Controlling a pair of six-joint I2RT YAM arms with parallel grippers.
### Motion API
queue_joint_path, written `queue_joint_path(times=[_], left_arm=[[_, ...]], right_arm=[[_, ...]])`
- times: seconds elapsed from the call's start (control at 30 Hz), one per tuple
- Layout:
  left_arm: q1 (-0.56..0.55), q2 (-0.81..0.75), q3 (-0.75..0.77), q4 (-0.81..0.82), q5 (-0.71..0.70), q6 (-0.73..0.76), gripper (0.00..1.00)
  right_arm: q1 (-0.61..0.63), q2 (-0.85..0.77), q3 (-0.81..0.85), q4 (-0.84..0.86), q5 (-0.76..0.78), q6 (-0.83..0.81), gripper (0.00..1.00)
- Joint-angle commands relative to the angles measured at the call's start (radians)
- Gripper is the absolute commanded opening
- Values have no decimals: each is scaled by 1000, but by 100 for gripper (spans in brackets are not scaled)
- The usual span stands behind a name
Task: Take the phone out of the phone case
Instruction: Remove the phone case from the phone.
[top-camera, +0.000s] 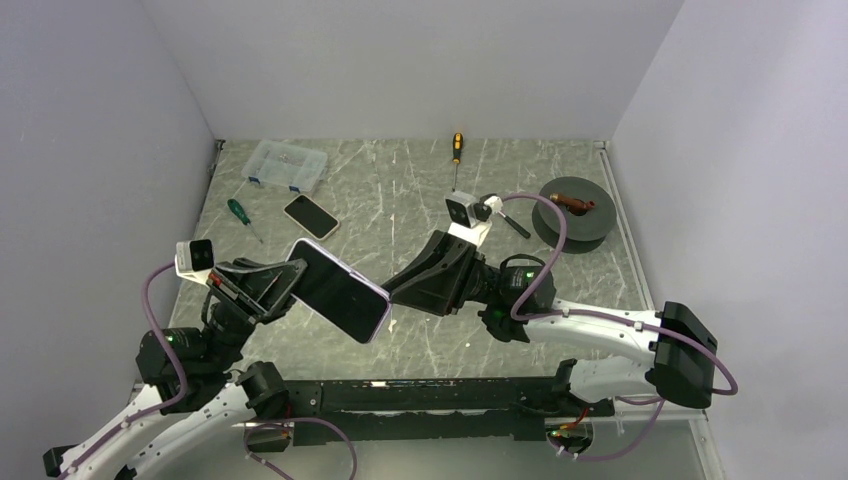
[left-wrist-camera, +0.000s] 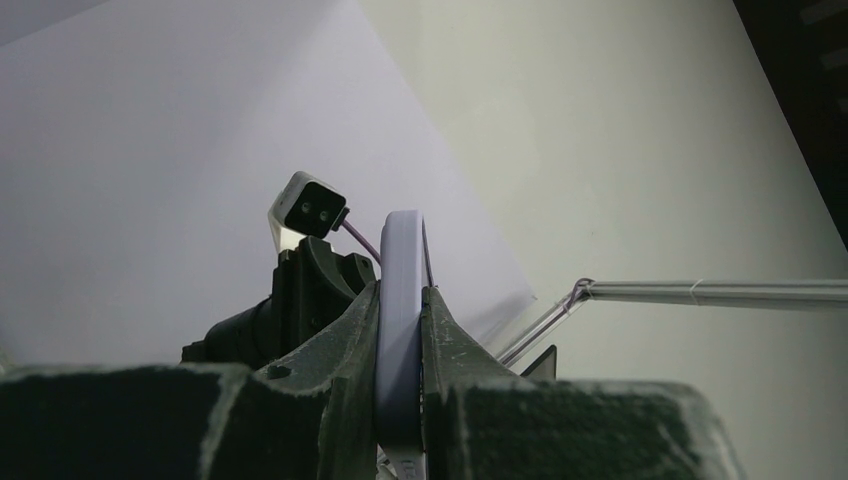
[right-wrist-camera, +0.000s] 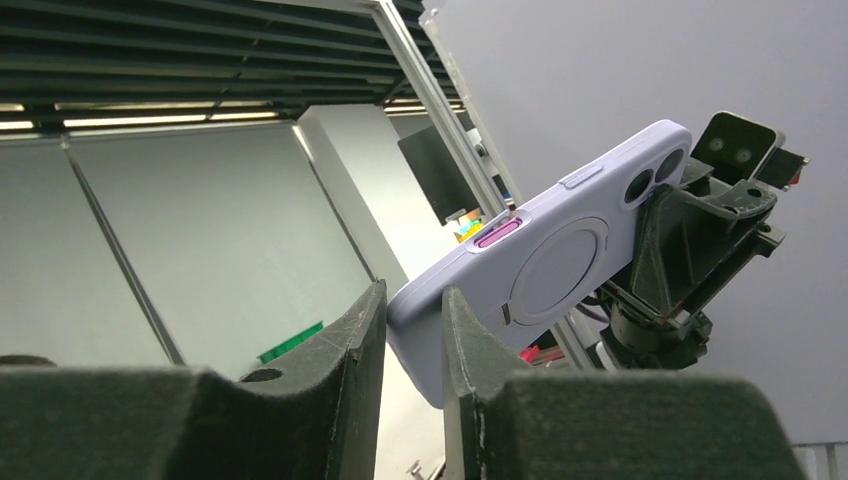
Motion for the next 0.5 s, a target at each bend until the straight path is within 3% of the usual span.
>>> queue_joint_path(times=[0.0, 0.2, 0.37, 0.47], left_arm=[[12, 68, 22, -111, -60, 60, 0], [12, 81, 54, -105, -30, 54, 0], [12, 68, 76, -125, -37, 74, 0], [13, 53, 104, -182, -60, 105, 0]], right_arm=[[35, -23, 75, 341, -120, -9, 0], [35, -61, 36, 282, -139, -73, 0], [35, -142, -15, 119, -129, -172, 0], [35, -224, -57, -50, -98, -259, 15]])
